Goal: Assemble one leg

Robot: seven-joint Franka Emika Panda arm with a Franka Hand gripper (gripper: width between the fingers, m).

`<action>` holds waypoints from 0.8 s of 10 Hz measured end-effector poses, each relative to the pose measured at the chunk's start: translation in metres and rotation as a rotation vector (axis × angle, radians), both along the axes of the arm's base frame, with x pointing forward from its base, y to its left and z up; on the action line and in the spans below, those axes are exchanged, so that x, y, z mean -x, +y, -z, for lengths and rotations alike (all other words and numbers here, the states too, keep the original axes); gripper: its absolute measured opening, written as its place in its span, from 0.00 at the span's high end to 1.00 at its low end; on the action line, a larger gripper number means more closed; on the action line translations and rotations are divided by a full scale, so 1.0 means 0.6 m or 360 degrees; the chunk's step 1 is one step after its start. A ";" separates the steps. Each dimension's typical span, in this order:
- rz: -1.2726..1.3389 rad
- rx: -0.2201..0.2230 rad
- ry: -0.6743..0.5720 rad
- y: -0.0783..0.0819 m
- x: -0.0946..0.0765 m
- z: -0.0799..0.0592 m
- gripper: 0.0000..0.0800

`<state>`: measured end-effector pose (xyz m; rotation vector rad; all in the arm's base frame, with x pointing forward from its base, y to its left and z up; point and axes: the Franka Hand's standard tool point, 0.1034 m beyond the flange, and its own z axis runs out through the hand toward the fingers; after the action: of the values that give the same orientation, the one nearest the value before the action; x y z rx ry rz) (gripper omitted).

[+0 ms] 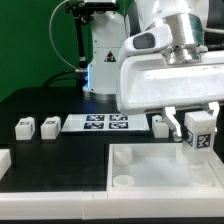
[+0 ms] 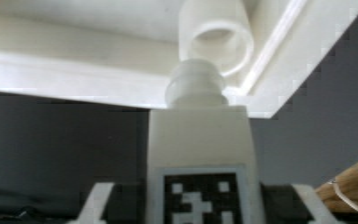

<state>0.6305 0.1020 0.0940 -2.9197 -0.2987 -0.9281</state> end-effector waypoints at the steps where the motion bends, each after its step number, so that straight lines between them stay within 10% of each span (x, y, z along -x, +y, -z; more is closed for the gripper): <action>1: -0.0005 -0.0001 0.0006 0.004 0.001 0.005 0.64; 8: -0.0007 -0.0016 -0.0014 0.019 0.007 0.022 0.64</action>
Offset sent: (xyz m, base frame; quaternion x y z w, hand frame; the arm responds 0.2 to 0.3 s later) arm -0.0017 0.0141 -0.0161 0.0157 0.0045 0.0342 0.9993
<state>0.6265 0.1132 0.0805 -2.9054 -0.3003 -0.9396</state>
